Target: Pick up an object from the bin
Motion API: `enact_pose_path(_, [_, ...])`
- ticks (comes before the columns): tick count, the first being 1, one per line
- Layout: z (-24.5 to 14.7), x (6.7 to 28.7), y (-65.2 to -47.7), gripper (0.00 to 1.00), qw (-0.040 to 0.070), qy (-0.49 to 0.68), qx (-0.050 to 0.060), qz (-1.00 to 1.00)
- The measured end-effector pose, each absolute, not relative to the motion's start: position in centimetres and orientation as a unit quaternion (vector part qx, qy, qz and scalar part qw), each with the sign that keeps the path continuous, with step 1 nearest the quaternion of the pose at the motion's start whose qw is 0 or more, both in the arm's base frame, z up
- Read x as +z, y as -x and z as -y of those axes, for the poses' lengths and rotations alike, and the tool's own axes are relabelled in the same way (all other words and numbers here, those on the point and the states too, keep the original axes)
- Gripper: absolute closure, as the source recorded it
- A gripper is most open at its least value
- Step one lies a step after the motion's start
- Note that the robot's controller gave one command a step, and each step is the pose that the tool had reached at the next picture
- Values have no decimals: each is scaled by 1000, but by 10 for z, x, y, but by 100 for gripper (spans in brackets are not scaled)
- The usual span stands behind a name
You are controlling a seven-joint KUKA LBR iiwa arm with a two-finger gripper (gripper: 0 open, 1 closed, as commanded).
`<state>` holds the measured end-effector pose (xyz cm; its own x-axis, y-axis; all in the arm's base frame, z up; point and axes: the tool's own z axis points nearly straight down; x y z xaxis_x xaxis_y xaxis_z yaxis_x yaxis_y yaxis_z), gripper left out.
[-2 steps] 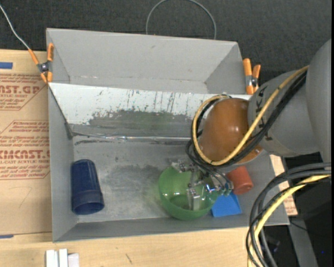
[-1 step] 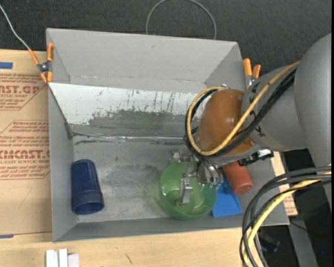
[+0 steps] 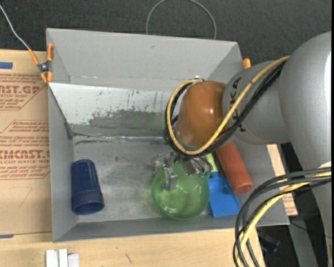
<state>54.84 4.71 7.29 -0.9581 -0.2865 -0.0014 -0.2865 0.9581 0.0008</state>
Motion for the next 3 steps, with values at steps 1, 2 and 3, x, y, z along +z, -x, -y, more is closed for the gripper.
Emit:
enact_pose_path(1, [-47,73,-548,100,1,145,1,-989])
enact_pose_path(2, [-48,149,-547,100,-2,149,1,-989])
enact_pose_path(3, [-47,128,-546,100,9,141,1,-990])
